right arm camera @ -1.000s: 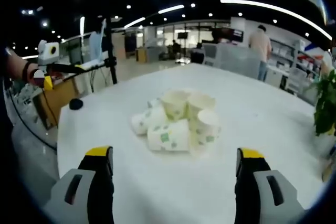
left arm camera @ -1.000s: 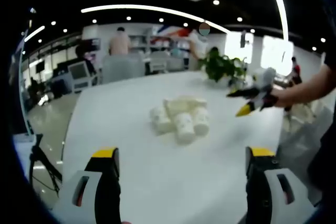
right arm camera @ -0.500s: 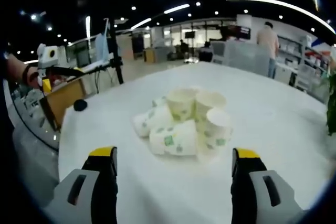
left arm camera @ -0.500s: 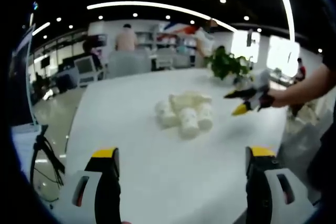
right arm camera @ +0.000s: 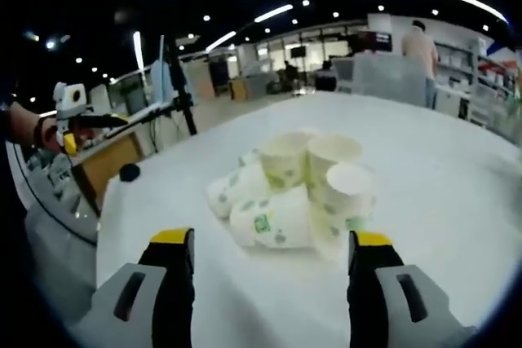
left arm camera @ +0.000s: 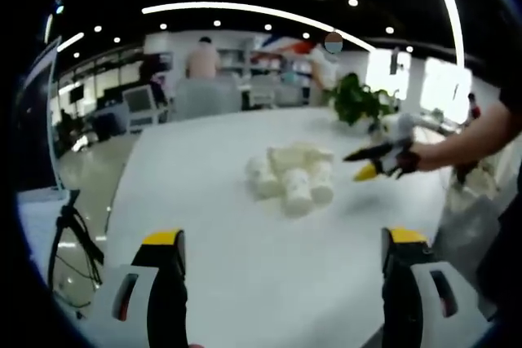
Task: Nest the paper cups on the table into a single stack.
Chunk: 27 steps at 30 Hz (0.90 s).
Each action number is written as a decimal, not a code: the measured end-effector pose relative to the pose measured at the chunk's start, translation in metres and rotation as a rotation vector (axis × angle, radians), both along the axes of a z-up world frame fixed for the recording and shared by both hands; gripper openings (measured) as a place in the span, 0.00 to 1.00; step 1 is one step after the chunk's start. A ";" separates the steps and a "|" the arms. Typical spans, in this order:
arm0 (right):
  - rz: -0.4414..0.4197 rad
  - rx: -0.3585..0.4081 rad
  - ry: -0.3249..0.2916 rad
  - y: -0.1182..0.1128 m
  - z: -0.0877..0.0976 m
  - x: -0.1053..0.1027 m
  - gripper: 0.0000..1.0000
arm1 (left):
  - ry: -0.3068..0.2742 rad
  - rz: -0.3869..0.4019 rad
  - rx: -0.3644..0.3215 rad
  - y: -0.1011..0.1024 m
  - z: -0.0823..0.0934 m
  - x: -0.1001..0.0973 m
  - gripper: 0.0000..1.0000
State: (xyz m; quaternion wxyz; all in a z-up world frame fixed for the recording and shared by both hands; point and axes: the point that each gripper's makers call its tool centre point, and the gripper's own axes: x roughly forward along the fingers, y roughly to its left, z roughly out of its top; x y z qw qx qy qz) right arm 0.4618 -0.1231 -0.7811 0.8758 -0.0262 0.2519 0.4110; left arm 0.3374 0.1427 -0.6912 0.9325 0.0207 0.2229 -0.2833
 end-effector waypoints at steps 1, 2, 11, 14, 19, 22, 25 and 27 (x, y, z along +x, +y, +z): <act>0.003 0.007 0.006 0.001 -0.001 0.000 0.73 | 0.000 0.000 0.000 0.000 0.001 -0.001 0.99; 0.008 0.016 0.012 0.003 -0.002 -0.001 0.73 | -0.004 -0.001 0.001 0.000 0.002 -0.002 0.99; 0.078 -0.009 0.031 0.017 -0.013 -0.004 0.68 | 0.002 0.016 0.002 0.004 0.005 -0.007 0.99; 0.087 -0.006 0.031 0.019 -0.013 -0.002 0.67 | 0.000 0.020 -0.002 0.005 0.005 -0.008 0.99; 0.104 -0.015 0.032 0.022 -0.015 0.001 0.67 | 0.013 0.014 0.008 0.007 0.002 -0.008 0.99; 0.120 -0.015 0.033 0.025 -0.015 0.001 0.66 | 0.010 0.017 0.004 0.008 0.003 -0.006 0.99; 0.129 0.000 0.044 0.028 -0.015 0.000 0.65 | 0.013 0.019 0.004 0.008 0.003 -0.005 0.98; 0.128 0.014 0.046 0.030 -0.014 -0.001 0.64 | 0.018 0.017 0.008 0.009 0.001 -0.006 0.98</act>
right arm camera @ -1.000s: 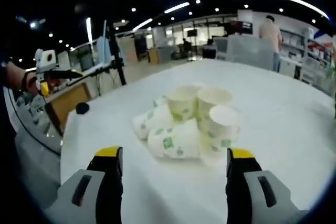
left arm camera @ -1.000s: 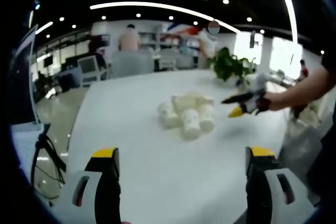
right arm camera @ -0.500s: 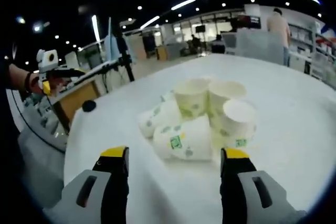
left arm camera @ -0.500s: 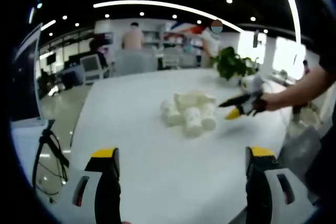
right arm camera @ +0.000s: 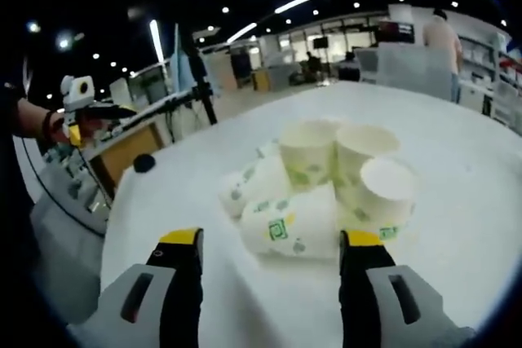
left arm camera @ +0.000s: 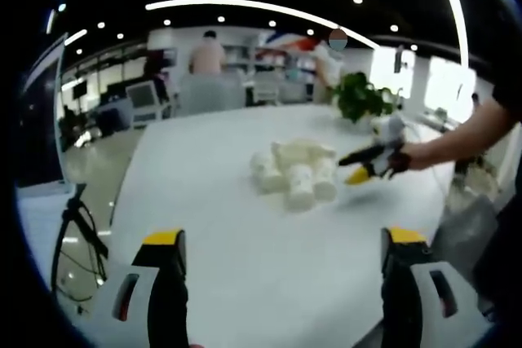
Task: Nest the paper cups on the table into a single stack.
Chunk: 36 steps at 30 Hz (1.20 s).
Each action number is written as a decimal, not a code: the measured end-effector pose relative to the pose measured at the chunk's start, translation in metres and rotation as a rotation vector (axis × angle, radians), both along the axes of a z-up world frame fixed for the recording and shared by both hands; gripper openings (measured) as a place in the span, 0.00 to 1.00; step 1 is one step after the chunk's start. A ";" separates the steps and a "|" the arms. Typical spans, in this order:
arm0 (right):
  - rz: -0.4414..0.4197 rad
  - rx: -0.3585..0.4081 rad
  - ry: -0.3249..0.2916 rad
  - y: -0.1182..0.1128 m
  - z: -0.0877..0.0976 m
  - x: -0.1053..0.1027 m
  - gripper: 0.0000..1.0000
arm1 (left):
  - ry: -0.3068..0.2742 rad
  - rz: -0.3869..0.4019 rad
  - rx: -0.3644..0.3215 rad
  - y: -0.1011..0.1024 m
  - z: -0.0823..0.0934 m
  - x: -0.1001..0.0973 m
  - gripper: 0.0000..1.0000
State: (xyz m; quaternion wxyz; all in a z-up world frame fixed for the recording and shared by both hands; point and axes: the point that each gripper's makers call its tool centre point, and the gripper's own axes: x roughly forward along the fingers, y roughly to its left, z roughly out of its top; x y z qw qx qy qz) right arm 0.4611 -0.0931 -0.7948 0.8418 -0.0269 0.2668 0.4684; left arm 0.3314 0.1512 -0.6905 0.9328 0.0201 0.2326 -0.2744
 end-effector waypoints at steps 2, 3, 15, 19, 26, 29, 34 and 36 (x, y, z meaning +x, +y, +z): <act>-0.004 0.012 0.008 0.002 0.000 -0.001 0.63 | 0.002 0.002 -0.004 0.000 0.000 -0.001 0.98; -0.004 0.018 0.013 0.003 0.000 -0.002 0.62 | -0.002 0.004 -0.006 0.000 0.001 0.000 0.98; -0.003 0.077 0.062 0.006 -0.005 -0.015 0.47 | 0.006 0.026 -0.021 0.004 -0.002 -0.007 0.98; 0.008 0.093 0.067 0.006 -0.003 -0.016 0.39 | 0.009 0.027 -0.023 0.003 -0.003 -0.008 0.98; 0.029 0.130 0.085 0.005 0.002 -0.014 0.30 | 0.020 0.034 -0.031 0.002 -0.006 -0.010 0.98; 0.030 0.141 0.090 0.005 0.003 -0.012 0.25 | 0.016 0.033 -0.032 0.002 -0.006 -0.010 0.97; 0.042 0.164 0.112 0.006 0.004 -0.011 0.17 | 0.018 0.038 -0.033 0.004 -0.007 -0.011 0.97; 0.046 0.176 0.120 0.007 0.005 -0.012 0.14 | 0.019 0.041 -0.032 0.005 -0.008 -0.011 0.97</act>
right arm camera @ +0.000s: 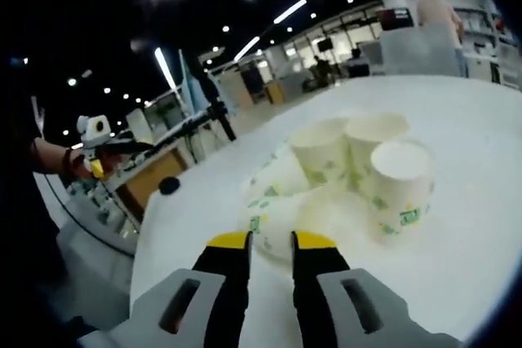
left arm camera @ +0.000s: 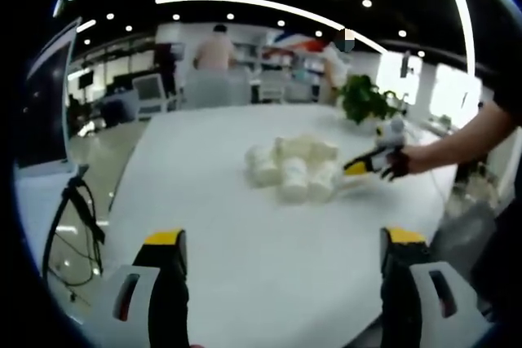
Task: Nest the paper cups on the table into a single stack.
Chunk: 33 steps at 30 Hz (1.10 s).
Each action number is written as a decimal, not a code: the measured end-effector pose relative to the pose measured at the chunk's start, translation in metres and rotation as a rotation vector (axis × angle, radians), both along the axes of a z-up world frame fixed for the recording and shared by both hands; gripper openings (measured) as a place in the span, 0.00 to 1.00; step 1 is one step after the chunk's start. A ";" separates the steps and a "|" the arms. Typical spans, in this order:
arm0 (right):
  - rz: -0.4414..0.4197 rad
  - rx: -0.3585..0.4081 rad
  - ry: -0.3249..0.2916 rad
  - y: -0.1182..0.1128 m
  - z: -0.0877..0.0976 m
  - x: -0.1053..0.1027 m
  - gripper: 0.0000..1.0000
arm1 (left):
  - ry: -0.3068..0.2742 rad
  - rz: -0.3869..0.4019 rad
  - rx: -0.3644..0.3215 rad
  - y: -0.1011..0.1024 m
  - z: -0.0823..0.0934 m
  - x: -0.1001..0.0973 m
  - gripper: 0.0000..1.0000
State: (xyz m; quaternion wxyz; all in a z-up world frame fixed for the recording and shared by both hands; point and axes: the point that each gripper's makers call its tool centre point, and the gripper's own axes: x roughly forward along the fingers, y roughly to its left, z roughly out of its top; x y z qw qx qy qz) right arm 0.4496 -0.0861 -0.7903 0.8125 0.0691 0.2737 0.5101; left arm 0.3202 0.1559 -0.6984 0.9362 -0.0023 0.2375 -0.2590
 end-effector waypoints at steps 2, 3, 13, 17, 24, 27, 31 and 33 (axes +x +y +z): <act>0.005 0.008 0.008 0.001 0.000 -0.002 0.12 | 0.010 0.005 -0.002 0.000 -0.002 -0.001 0.97; 0.007 0.007 0.008 0.001 -0.001 -0.002 0.11 | 0.009 0.004 -0.003 0.000 -0.002 -0.002 0.97; -0.023 0.090 0.069 0.002 -0.001 -0.006 0.01 | 0.009 0.007 0.000 -0.001 -0.002 -0.005 0.96; -0.029 0.105 0.063 0.001 0.003 -0.007 0.00 | 0.001 0.009 -0.006 0.000 0.000 -0.005 0.96; -0.054 0.135 0.077 -0.004 0.011 -0.010 0.00 | -0.005 -0.004 -0.011 -0.004 0.000 -0.005 0.96; -0.057 0.131 0.072 -0.005 0.015 -0.011 0.00 | -0.011 -0.009 -0.017 -0.006 0.002 -0.004 0.96; -0.064 0.134 0.069 -0.010 0.019 -0.012 0.00 | -0.024 -0.023 -0.021 -0.010 0.004 -0.004 0.96; -0.067 0.132 0.071 -0.010 0.022 -0.014 0.00 | -0.024 -0.027 -0.021 -0.011 0.004 -0.004 0.96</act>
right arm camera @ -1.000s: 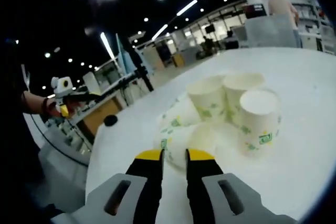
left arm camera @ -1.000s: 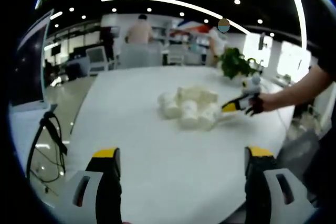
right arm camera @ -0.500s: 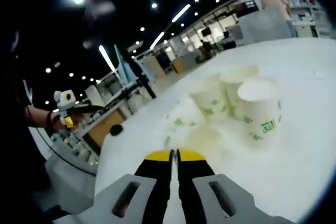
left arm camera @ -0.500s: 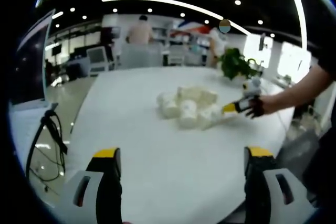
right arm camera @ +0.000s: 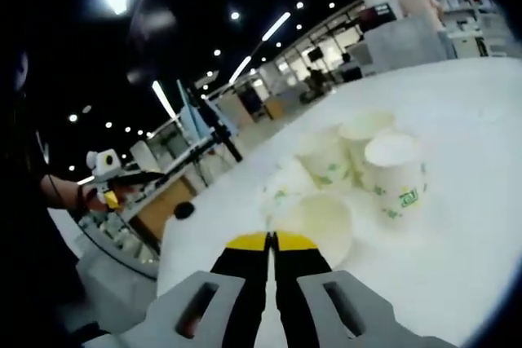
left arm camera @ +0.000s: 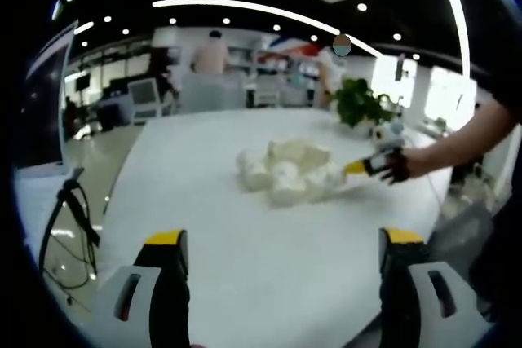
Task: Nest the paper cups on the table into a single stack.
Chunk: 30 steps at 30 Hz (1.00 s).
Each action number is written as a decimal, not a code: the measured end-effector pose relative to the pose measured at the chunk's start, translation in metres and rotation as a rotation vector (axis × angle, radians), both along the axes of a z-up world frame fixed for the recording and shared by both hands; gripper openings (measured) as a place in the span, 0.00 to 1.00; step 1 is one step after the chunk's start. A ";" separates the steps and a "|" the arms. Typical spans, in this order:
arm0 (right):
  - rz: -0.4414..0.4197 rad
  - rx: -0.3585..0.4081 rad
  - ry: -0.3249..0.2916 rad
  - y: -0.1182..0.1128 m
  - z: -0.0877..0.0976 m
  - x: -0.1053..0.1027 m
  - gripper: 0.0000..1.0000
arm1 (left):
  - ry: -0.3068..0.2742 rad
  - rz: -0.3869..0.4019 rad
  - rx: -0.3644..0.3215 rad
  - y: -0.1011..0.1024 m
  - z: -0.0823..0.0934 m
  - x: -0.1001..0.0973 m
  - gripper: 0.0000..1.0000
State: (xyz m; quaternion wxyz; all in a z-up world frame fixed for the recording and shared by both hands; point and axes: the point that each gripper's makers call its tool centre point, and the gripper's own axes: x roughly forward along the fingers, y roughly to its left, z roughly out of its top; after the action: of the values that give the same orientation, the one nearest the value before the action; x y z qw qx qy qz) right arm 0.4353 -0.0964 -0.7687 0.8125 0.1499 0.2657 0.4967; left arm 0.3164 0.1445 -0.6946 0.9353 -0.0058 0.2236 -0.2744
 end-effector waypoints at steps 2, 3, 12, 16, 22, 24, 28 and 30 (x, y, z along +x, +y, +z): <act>0.002 -0.011 -0.010 -0.001 0.002 -0.002 0.00 | -0.003 -0.003 -0.005 -0.002 0.001 0.000 0.96; 0.002 -0.013 -0.009 -0.002 0.003 -0.003 0.00 | -0.007 -0.006 -0.006 -0.003 0.001 0.000 0.96; 0.002 -0.065 -0.012 -0.006 0.009 -0.014 0.00 | -0.025 -0.021 -0.008 -0.006 0.003 -0.001 0.97; 0.012 -0.071 -0.021 -0.004 0.016 -0.019 0.00 | -0.035 -0.025 -0.010 -0.006 0.005 0.000 0.97; 0.057 -0.094 -0.050 0.003 0.031 -0.036 0.00 | -0.053 -0.030 -0.007 -0.008 0.007 -0.001 0.97; 0.071 -0.106 -0.061 0.005 0.036 -0.040 0.00 | -0.059 -0.034 -0.008 -0.009 0.008 -0.002 0.97; 0.093 -0.136 -0.086 0.008 0.046 -0.047 0.00 | -0.064 -0.043 -0.011 -0.012 0.008 -0.002 0.97; 0.102 -0.154 -0.100 0.009 0.052 -0.050 0.00 | -0.067 -0.044 -0.014 -0.013 0.008 -0.002 0.97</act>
State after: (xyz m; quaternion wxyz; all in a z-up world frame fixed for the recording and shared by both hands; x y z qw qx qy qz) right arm 0.3855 -0.0871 -0.7165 0.8075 0.0482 0.2697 0.5224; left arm 0.3140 0.1318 -0.6864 0.9359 0.0015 0.1901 -0.2964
